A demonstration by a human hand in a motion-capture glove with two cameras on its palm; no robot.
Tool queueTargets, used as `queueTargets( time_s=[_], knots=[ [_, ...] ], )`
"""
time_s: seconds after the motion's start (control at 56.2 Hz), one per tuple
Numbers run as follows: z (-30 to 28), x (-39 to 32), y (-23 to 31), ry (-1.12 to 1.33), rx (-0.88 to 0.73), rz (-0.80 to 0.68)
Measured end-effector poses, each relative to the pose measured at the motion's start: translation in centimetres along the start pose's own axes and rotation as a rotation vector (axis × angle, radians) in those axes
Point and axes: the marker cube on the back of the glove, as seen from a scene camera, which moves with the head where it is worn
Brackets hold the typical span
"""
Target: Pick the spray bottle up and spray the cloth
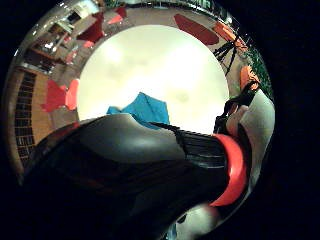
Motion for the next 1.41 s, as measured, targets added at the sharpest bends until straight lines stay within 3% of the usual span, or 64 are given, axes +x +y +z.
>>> queueTargets(
  time_s=[0.392, 0.89, 1.246, 1.406],
  knots=[
    [5.7, -5.3, -1.2, 0.198, -0.197, -0.075],
    [1.6, -3.0, -0.2, 0.121, -0.146, -0.038],
    [5.6, -5.1, -1.6, 0.067, -0.220, -0.086],
    [3.6, -5.9, -1.6, -0.081, -0.163, -0.122]
  ],
)
